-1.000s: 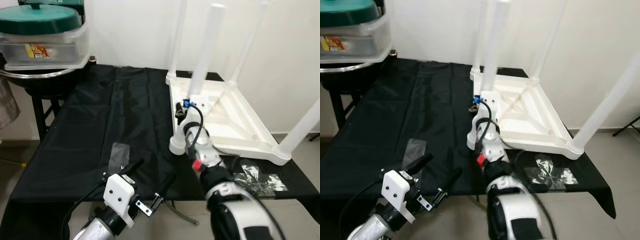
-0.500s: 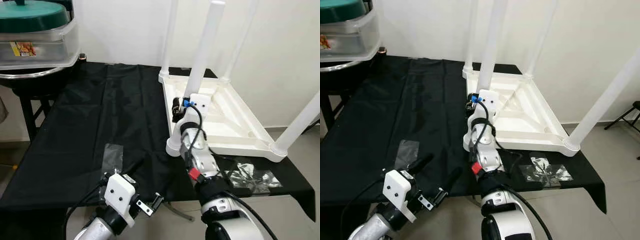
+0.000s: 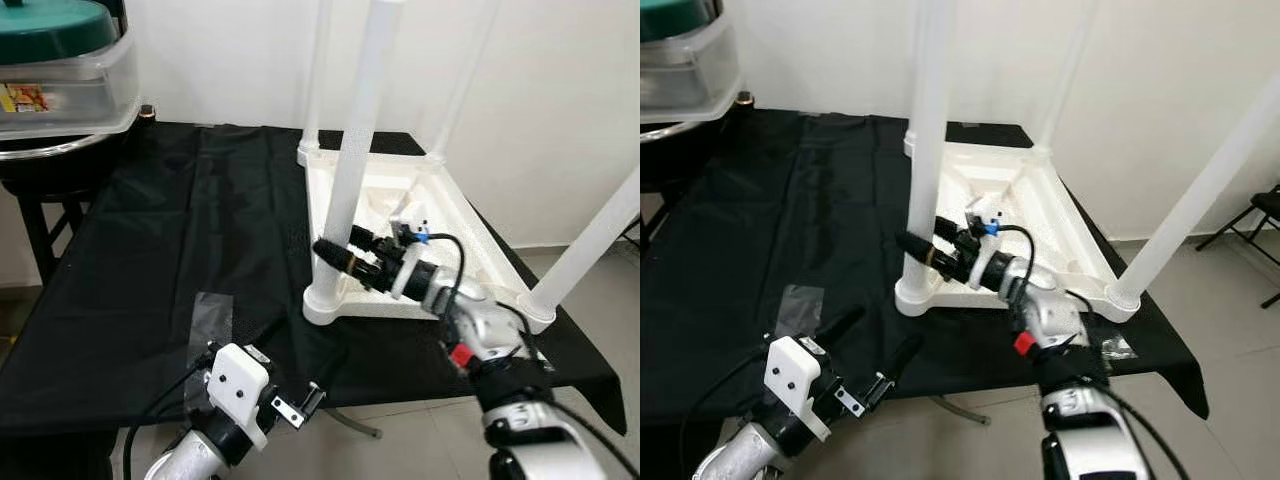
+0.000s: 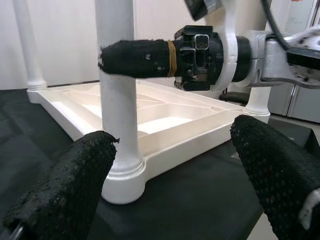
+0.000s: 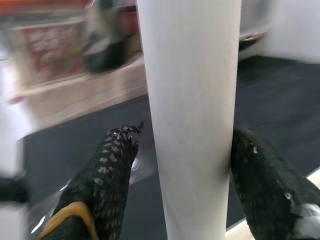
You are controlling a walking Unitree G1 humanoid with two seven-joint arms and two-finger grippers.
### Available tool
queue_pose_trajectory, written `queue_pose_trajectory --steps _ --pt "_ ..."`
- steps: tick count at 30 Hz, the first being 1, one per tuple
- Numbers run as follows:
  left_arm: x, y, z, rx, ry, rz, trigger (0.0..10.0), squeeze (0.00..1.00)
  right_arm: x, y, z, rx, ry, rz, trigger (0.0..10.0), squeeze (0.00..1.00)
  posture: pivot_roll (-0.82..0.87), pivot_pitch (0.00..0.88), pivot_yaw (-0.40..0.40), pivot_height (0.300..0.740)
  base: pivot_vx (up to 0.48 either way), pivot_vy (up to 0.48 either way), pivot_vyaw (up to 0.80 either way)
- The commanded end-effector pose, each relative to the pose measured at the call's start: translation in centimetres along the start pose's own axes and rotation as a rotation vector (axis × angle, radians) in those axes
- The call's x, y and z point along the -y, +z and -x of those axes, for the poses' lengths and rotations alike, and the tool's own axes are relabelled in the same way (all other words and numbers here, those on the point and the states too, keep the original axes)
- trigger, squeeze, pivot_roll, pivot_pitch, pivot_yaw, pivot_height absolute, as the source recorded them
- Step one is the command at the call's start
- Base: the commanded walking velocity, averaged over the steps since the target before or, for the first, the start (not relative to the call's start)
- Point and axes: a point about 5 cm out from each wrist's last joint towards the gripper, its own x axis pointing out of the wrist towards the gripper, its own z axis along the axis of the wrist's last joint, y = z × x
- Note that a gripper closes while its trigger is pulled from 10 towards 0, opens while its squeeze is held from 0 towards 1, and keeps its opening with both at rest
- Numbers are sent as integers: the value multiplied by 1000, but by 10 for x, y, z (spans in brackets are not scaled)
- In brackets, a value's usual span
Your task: Building children table
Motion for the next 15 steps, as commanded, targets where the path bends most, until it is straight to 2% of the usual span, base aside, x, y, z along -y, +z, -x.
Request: queue_pose_trajectory --steps 1,6,10,13,15 --pt "1 -5 2 -33 -1 8 10000 0 3 -5 3 -54 62 -12 10000 0 107 50 -116 740 0 0 0" --pt "1 -4 3 -32 7 4 10000 0 22 5 2 -77 -70 2 10000 0 120 62 -124 740 0 0 0" --pt "1 -3 3 -31 8 4 10000 0 28 9 -1 -81 -131 15 10000 0 120 64 -123 740 0 0 0" --pt "1 -3 3 -32 5 5 10000 0 31 13 -9 -63 -188 14 10000 0 121 66 -125 740 0 0 0" --pt "2 -3 3 -33 3 5 10000 0 32 14 -18 -37 -243 -20 10000 0 122 69 -128 740 0 0 0"
